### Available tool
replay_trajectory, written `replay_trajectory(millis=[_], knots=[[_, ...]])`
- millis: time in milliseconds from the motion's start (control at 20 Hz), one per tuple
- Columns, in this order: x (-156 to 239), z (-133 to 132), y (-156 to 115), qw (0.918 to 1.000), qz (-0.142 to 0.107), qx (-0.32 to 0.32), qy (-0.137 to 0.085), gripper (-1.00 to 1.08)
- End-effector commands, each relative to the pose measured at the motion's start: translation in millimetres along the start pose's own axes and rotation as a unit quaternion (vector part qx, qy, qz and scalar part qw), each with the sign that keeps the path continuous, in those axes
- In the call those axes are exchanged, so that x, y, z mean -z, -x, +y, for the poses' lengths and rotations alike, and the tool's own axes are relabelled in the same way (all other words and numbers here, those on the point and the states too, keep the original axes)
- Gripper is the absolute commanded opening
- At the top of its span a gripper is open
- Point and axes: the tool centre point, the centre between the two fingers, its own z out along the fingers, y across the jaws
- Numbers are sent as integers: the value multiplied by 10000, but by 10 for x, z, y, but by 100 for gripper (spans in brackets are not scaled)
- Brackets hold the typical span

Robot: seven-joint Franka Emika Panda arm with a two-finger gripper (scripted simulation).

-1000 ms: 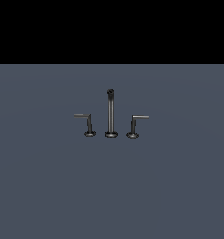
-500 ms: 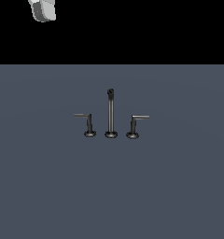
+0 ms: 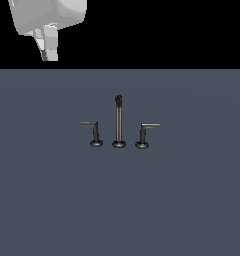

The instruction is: Turn on the faucet by rotating a designated handle.

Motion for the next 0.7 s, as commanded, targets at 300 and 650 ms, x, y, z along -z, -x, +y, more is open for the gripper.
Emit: replay_trajectory(millis=[300, 650], knots=[[-384, -354, -154, 9969, 2, -786, -7, -100], [-677, -601, -316, 9904, 9, -1382, -4, -100]])
